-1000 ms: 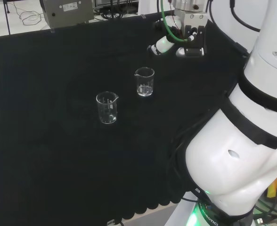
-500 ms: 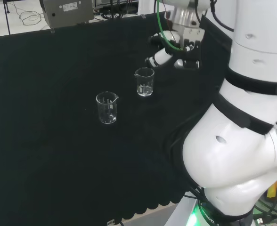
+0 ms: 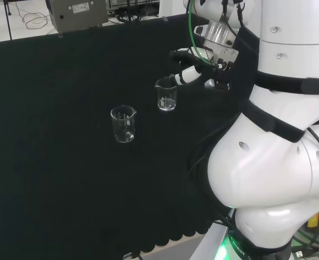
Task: Pick up the beaker on the right.
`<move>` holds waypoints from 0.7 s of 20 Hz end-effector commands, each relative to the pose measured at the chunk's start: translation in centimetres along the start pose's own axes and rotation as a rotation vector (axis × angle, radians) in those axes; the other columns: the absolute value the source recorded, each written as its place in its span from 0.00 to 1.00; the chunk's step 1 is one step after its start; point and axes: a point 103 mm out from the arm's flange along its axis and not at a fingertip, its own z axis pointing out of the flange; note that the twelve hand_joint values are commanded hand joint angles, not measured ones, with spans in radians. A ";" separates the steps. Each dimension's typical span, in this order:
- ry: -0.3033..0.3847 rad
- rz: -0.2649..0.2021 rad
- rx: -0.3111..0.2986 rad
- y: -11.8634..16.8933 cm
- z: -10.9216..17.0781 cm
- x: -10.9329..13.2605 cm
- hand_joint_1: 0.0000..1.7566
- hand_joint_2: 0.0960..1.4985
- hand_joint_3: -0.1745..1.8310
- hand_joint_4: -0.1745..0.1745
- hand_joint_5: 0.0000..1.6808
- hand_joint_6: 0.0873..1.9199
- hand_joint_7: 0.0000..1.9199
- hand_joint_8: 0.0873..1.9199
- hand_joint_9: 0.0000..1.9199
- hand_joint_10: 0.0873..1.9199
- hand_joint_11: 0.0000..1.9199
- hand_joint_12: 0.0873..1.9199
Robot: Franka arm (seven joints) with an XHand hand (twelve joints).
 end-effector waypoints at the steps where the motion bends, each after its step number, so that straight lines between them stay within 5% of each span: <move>1: 0.085 -0.090 0.005 1.8 1.8 -0.6 0.43 0.31 0.37 0.38 0.23 0.00 0.10 0.28 0.18 0.30 0.00 0.72; 14: 0.199 -0.209 0.012 3.5 4.5 -1.7 0.55 0.28 0.42 0.51 0.30 0.00 0.11 0.27 0.20 0.28 0.01 0.71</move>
